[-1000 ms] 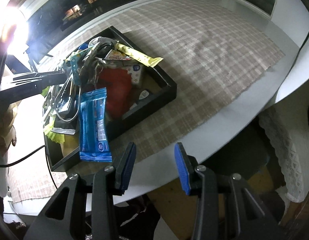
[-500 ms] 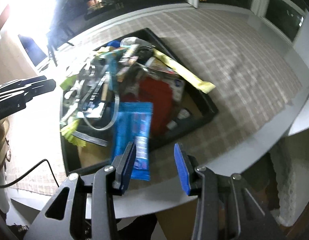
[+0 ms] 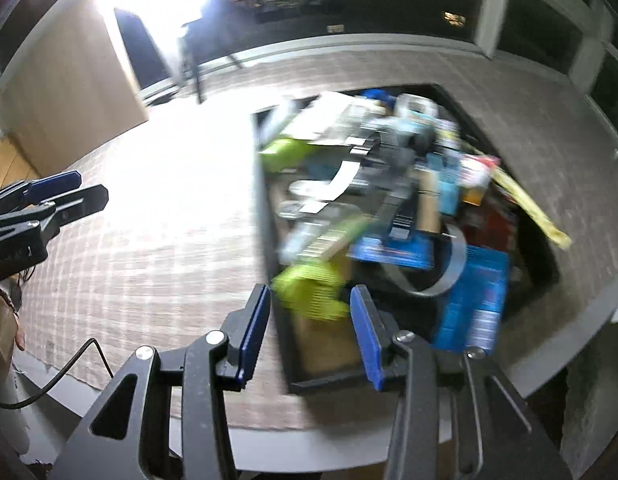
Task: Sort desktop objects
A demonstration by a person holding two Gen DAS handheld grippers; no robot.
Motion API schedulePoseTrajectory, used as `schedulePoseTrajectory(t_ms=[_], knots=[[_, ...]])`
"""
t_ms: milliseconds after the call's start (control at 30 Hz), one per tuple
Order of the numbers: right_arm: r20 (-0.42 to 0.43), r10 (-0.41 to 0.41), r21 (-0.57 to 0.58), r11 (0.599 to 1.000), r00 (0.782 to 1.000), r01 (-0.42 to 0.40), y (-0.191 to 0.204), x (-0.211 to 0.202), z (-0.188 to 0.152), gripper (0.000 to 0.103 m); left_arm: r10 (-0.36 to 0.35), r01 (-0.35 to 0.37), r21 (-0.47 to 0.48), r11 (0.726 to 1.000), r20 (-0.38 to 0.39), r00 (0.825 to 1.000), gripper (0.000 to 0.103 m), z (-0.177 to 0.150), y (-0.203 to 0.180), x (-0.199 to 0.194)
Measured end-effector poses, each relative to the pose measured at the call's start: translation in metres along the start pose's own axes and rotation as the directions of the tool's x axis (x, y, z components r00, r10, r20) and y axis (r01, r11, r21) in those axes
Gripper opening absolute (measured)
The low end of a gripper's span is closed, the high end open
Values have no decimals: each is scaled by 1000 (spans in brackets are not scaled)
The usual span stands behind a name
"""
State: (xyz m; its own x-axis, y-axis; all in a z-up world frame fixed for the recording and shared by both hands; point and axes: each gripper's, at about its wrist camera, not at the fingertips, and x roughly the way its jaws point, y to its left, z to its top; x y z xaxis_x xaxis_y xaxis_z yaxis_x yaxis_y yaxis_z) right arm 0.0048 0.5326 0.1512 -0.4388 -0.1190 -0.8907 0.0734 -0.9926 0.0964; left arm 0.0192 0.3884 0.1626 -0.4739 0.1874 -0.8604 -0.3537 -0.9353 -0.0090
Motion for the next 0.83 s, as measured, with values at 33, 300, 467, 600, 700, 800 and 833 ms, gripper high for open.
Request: schedulePoseTrajectory(t_ms=[33, 300, 467, 600, 700, 800, 833], knots=[[2, 6, -15, 1000, 1000, -5, 15, 2, 1, 43, 19, -19, -22, 1000, -2, 1000, 60, -7, 18, -2], [-8, 74, -127, 989, 997, -75, 135, 30, 11, 44, 87, -90, -126, 988, -29, 996, 60, -61, 121, -11], [-36, 108, -187, 976, 993, -113, 201, 49, 12, 44, 112, -120, -197, 973, -53, 992, 61, -91, 178, -13], [-53, 127, -222, 966, 991, -135, 241, 60, 12, 44, 130, -141, -251, 958, -60, 990, 61, -109, 215, -16], [-61, 134, -245, 959, 989, -145, 265, 67, 13, 44, 138, -151, -279, 948, -64, 988, 61, -120, 235, -18], [-66, 137, -262, 953, 988, -150, 284, 73, 12, 44, 149, -162, -289, 944, -65, 987, 61, -125, 251, -17], [-68, 137, -267, 952, 988, -150, 290, 75, 12, 44, 150, -163, -296, 941, -66, 986, 61, -128, 256, -16]])
